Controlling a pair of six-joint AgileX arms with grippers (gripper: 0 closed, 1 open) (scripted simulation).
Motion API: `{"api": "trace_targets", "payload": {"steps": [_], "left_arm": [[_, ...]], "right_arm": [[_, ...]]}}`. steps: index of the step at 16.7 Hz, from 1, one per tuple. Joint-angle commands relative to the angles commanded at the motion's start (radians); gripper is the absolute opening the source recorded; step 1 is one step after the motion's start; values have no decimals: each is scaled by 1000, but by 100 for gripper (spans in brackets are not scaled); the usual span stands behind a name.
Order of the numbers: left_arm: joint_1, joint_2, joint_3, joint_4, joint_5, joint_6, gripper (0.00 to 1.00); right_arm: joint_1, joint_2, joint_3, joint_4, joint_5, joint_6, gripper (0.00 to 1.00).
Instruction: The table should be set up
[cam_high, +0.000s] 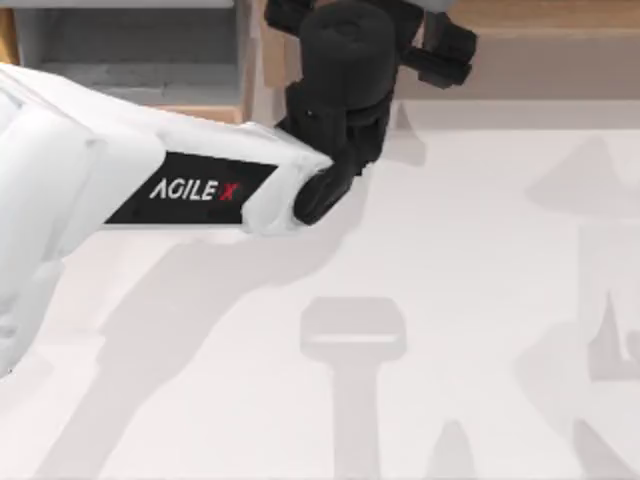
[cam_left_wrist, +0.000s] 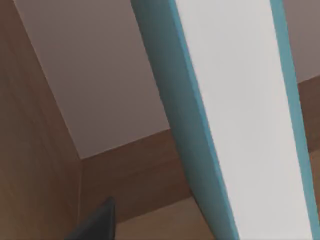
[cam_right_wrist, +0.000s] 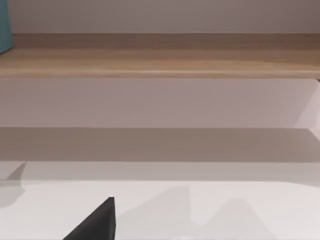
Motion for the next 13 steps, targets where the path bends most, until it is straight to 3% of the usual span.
{"api": "trace_targets", "payload": {"steps": [6,13], "left_arm": [[-38,159,301,-142,-207,-264,100],[-33,184,349,-164,-236,-302,100]], "right_arm": [[0,0,0,0,0,0,100],[0,0,0,0,0,0,100]]}}
